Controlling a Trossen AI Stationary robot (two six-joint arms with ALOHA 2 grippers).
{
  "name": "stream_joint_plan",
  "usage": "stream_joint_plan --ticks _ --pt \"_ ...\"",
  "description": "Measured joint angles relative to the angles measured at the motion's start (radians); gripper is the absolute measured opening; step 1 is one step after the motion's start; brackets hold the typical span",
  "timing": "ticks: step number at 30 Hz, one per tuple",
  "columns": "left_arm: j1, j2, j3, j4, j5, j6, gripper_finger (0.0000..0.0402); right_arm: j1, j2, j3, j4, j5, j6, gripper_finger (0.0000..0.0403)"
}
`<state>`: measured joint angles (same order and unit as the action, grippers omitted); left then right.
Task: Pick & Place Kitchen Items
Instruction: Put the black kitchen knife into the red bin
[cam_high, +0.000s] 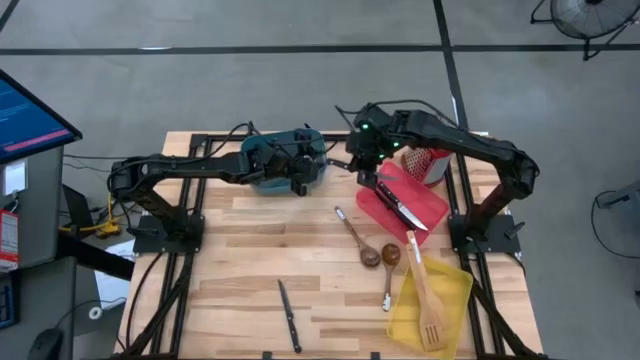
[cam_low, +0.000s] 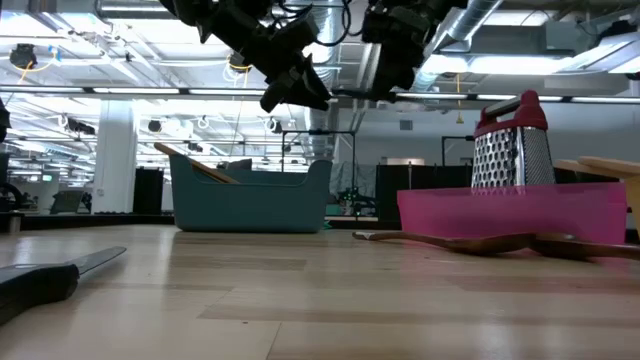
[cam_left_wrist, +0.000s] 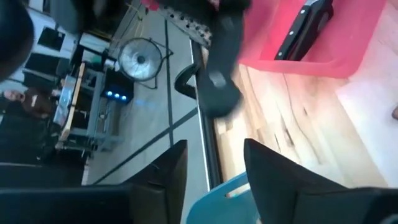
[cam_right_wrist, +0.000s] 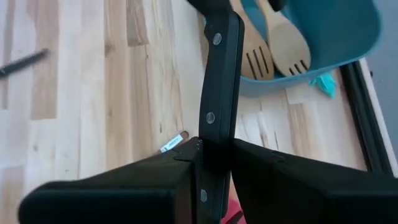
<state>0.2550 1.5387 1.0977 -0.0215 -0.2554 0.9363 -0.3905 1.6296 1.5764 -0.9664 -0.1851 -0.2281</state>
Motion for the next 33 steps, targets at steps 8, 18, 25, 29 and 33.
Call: stream_joint_plan --ticks 8,18,25,29,33 --pt "-0.012 -0.100 -0.034 -0.008 -0.027 -0.119 0.0162 -0.026 -0.133 -0.047 -0.141 0.192 0.130 0.0061" --pt "-0.035 -0.577 -0.229 0.023 0.101 -0.324 0.0123 -0.025 -0.385 -0.561 0.113 0.206 0.322 0.0061" --pt "-0.041 -0.818 -0.351 0.099 0.166 -0.420 0.0108 -0.024 -0.429 -0.772 0.228 0.220 0.387 0.0062" --pt "-0.041 -0.903 -0.404 0.123 0.166 -0.449 0.0106 -0.030 -0.425 -0.820 0.253 0.257 0.387 0.0062" --pt "-0.041 -0.930 -0.440 0.135 0.165 -0.473 0.0106 -0.042 -0.425 -0.853 0.284 0.280 0.396 0.0063"
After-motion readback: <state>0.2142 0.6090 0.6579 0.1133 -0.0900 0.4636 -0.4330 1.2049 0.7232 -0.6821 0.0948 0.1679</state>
